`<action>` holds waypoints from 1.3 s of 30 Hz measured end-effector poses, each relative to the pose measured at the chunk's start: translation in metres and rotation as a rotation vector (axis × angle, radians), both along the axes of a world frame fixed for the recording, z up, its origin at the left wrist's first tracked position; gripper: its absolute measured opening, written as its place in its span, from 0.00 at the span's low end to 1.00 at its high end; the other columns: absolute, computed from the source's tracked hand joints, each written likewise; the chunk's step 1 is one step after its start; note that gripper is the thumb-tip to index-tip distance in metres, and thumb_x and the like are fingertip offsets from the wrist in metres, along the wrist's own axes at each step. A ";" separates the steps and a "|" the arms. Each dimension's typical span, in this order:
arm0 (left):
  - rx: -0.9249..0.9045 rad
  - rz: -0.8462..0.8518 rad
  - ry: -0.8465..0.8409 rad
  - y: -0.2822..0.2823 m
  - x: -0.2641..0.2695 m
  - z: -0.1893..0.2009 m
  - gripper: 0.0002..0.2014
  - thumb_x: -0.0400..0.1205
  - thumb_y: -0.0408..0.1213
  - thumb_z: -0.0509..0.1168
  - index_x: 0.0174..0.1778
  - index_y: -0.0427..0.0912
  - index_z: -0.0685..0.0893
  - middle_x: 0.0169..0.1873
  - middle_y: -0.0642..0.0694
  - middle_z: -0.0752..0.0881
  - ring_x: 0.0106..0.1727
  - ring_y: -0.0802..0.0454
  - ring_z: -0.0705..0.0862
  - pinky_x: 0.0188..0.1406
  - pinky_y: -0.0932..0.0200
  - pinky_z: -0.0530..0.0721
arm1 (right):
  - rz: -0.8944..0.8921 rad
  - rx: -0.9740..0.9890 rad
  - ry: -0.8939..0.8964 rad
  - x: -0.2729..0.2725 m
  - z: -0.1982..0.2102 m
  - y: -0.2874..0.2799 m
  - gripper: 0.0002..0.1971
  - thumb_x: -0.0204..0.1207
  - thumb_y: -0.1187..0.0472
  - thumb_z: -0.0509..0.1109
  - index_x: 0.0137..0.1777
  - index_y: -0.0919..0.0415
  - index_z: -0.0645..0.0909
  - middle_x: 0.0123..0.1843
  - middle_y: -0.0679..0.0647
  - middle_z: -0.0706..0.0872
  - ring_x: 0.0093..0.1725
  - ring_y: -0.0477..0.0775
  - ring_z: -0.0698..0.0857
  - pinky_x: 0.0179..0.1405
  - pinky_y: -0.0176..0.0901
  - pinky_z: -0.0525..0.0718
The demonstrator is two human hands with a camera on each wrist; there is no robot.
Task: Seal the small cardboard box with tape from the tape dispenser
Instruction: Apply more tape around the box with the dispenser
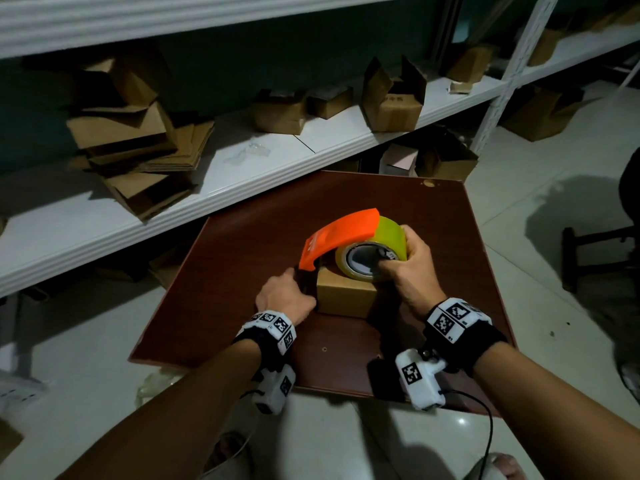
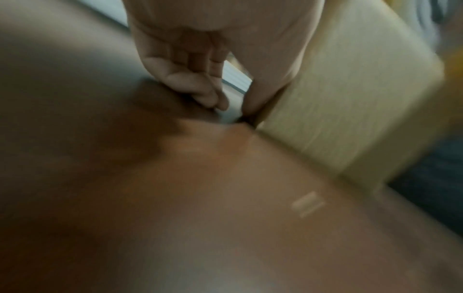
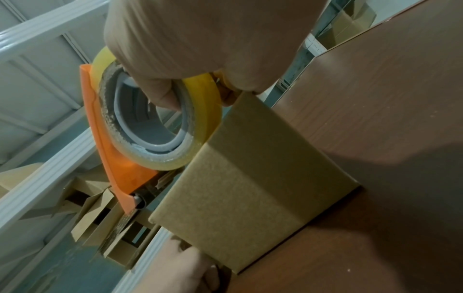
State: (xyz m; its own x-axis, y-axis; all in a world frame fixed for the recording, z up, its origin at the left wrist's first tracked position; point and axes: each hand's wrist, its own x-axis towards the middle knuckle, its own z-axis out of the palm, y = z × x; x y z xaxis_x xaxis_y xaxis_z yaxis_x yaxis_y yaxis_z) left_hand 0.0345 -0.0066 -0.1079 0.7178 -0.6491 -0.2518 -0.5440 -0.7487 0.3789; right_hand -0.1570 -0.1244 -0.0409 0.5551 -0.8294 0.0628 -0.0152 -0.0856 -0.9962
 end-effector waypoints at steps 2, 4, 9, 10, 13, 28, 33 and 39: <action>-0.111 0.049 0.078 -0.002 0.001 0.001 0.18 0.77 0.44 0.73 0.63 0.50 0.84 0.55 0.43 0.90 0.59 0.37 0.90 0.57 0.47 0.90 | 0.003 -0.002 0.002 0.000 0.000 -0.001 0.24 0.59 0.72 0.77 0.57 0.66 0.79 0.53 0.72 0.86 0.52 0.73 0.88 0.49 0.67 0.90; -0.294 0.100 0.176 -0.005 0.004 0.007 0.14 0.80 0.39 0.72 0.62 0.49 0.83 0.56 0.44 0.90 0.60 0.38 0.88 0.56 0.49 0.85 | -0.001 -0.004 0.001 0.000 -0.002 -0.002 0.23 0.61 0.72 0.77 0.57 0.66 0.79 0.54 0.72 0.86 0.52 0.73 0.88 0.50 0.69 0.89; -0.353 -0.178 0.648 -0.006 -0.008 0.018 0.24 0.72 0.23 0.71 0.64 0.42 0.86 0.60 0.38 0.90 0.64 0.38 0.87 0.65 0.42 0.86 | -0.024 -0.017 0.007 0.001 -0.007 -0.006 0.21 0.65 0.79 0.77 0.57 0.65 0.79 0.53 0.73 0.87 0.52 0.74 0.88 0.51 0.75 0.88; -0.379 -0.185 0.744 -0.006 -0.011 0.018 0.21 0.73 0.22 0.75 0.61 0.42 0.87 0.58 0.41 0.92 0.62 0.41 0.89 0.64 0.47 0.86 | -0.030 -0.024 0.007 0.002 -0.008 -0.006 0.21 0.65 0.79 0.77 0.56 0.65 0.79 0.53 0.72 0.86 0.52 0.74 0.88 0.51 0.75 0.88; -0.606 -0.149 0.913 -0.006 -0.023 0.017 0.21 0.70 0.30 0.83 0.59 0.46 0.92 0.56 0.49 0.96 0.61 0.52 0.93 0.67 0.57 0.86 | -0.038 -0.022 -0.008 0.002 -0.008 -0.006 0.21 0.65 0.78 0.77 0.57 0.66 0.79 0.54 0.72 0.87 0.52 0.74 0.89 0.52 0.75 0.88; -0.744 -0.160 0.959 -0.005 -0.029 0.008 0.36 0.65 0.53 0.87 0.69 0.45 0.90 0.63 0.49 0.94 0.69 0.50 0.91 0.80 0.42 0.80 | -0.044 -0.023 0.003 0.002 -0.005 -0.004 0.22 0.61 0.75 0.75 0.56 0.66 0.79 0.52 0.73 0.86 0.51 0.74 0.88 0.52 0.76 0.87; -0.813 -0.081 0.981 -0.008 -0.036 -0.001 0.40 0.64 0.53 0.89 0.72 0.44 0.89 0.66 0.46 0.94 0.71 0.45 0.90 0.82 0.37 0.79 | -0.025 -0.010 -0.001 0.002 -0.004 -0.003 0.23 0.60 0.74 0.75 0.57 0.68 0.78 0.53 0.74 0.85 0.52 0.76 0.87 0.52 0.77 0.86; -0.784 0.007 0.998 -0.005 -0.039 -0.010 0.47 0.62 0.63 0.88 0.77 0.52 0.84 0.67 0.51 0.92 0.71 0.49 0.89 0.81 0.37 0.80 | -0.023 -0.010 0.012 0.003 -0.001 -0.002 0.24 0.58 0.72 0.75 0.57 0.68 0.78 0.53 0.74 0.85 0.52 0.75 0.88 0.52 0.78 0.86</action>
